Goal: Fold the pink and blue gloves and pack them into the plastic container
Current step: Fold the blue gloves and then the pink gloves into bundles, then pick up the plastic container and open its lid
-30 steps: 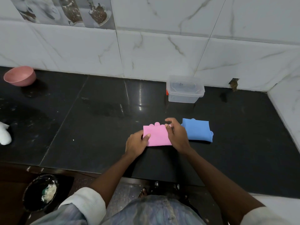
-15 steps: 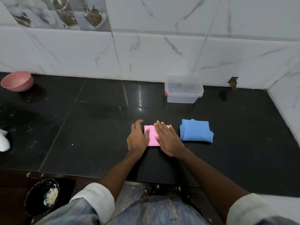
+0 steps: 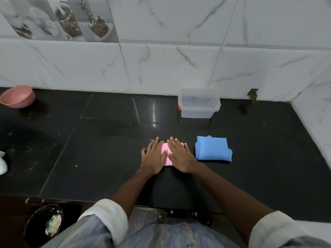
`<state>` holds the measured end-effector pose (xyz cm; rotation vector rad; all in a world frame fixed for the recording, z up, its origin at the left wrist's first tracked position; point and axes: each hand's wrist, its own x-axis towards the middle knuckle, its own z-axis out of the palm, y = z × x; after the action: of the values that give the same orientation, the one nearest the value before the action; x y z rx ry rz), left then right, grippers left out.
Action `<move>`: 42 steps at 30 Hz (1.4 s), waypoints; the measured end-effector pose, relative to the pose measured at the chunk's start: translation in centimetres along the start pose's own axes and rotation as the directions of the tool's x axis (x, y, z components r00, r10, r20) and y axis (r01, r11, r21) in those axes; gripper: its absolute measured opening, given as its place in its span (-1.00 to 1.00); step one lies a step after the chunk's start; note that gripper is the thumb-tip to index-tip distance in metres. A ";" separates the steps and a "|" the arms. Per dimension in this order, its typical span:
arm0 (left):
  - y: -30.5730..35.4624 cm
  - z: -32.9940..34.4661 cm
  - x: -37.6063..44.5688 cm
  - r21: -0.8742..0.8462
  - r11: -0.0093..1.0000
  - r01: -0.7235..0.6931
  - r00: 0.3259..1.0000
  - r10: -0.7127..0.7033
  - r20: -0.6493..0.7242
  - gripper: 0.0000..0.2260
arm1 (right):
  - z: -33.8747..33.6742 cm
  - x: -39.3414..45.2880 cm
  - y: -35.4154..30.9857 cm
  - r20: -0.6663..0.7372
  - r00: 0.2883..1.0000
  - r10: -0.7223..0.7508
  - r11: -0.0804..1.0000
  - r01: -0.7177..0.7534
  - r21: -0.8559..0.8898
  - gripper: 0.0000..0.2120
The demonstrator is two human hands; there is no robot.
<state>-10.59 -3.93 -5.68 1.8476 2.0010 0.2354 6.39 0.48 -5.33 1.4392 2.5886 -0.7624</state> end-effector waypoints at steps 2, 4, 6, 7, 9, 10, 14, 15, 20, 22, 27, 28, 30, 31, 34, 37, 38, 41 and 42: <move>0.7 -0.1 0.4 0.028 1.000 0.009 0.997 -0.007 -0.081 -0.56 | -0.4 -0.3 0.4 -0.058 0.998 -0.018 0.997 0.022 0.068 -0.44; 2.2 -0.1 1.0 0.047 0.999 0.029 0.985 -0.020 -0.169 -0.60 | -1.0 -0.6 0.8 -0.183 0.983 -0.021 0.989 0.047 0.140 -0.47; 4.3 0.0 1.9 0.002 1.000 0.017 0.974 -0.016 -0.227 -0.62 | -1.9 -0.7 1.3 -0.287 0.958 0.023 0.978 0.038 0.207 -0.49; 5.3 0.0 2.5 -0.050 0.999 -0.005 0.971 -0.007 -0.237 -0.63 | -2.7 -0.6 1.6 -0.317 0.946 0.068 0.967 0.016 0.254 -0.49; 7.4 -0.2 3.7 -0.201 0.978 -0.058 0.971 0.009 -0.238 -0.66 | -4.5 -0.4 2.6 -0.367 0.910 0.195 0.923 -0.043 0.384 -0.50; 8.4 -0.4 4.4 -0.273 0.959 -0.083 0.970 0.015 -0.243 -0.68 | -5.4 -0.3 3.2 -0.390 0.882 0.264 0.893 -0.070 0.445 -0.52; 12.1 -2.2 8.1 -0.349 0.922 -0.169 0.940 0.045 -0.338 -0.75 | -9.5 0.8 6.4 -0.408 0.750 0.521 0.740 -0.159 0.654 -0.68; 12.9 -2.8 9.2 -0.335 0.922 -0.193 0.926 0.059 -0.372 -0.77 | -10.5 1.4 7.3 -0.358 0.710 0.606 0.650 -0.183 0.738 -0.74; 16.1 -6.5 14.9 -0.290 0.946 -0.148 0.884 -0.005 -0.468 -0.76 | -14.5 3.8 10.3 0.016 0.532 0.846 0.093 -0.179 0.979 -0.67; 16.7 -7.6 17.2 -0.338 0.938 -0.081 0.892 -0.083 -0.444 -0.68 | -15.6 4.5 11.0 -0.016 0.496 0.868 0.115 -0.168 0.979 -0.53; 15.9 -7.9 20.7 -0.410 0.889 0.205 0.946 -0.288 -0.151 -0.51 | -16.9 6.0 13.7 -0.252 0.558 0.791 0.433 -0.219 0.874 -0.47; 15.6 -7.6 21.0 -0.434 0.862 0.264 0.936 -0.337 -0.100 -0.53 | -16.9 6.2 14.2 -0.271 0.584 0.765 0.467 -0.214 0.858 -0.56; 14.9 -6.9 20.9 -0.461 0.829 0.316 0.915 -0.396 -0.085 -0.61 | -16.7 6.4 14.8 -0.290 0.607 0.740 0.505 -0.217 0.835 -0.66; 14.6 -6.5 20.6 -0.471 0.822 0.319 0.904 -0.413 -0.109 -0.65 | -16.5 6.4 14.9 -0.297 0.594 0.748 0.506 -0.220 0.834 -0.70; 14.0 -5.3 19.3 -0.550 0.775 0.310 0.867 -0.468 -0.170 -0.67 | -15.3 6.5 14.3 -0.301 0.527 0.794 0.470 -0.220 0.855 -0.80; 13.6 -4.5 17.3 -0.653 0.696 0.299 0.834 -0.523 -0.175 -0.65 | -13.9 5.9 13.1 -0.306 0.486 0.819 0.455 -0.223 0.862 -0.85; 13.4 -4.3 16.4 -0.671 0.681 0.292 0.826 -0.533 -0.181 -0.66 | -13.4 5.6 12.7 -0.298 0.484 0.823 0.448 -0.231 0.863 -0.85; 12.3 -3.5 13.5 -0.706 0.658 0.262 0.818 -0.540 -0.200 -0.68 | -11.9 4.3 12.0 -0.291 0.507 0.811 0.465 -0.256 0.848 -0.86; 11.9 -3.3 12.5 -0.707 0.659 0.256 0.817 -0.539 -0.207 -0.67 | -11.4 3.8 11.7 -0.299 0.518 0.801 0.480 -0.257 0.839 -0.87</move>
<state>-1.52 10.12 -0.31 0.9098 2.1330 1.1066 15.69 13.79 -1.01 3.1653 1.7643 -1.4045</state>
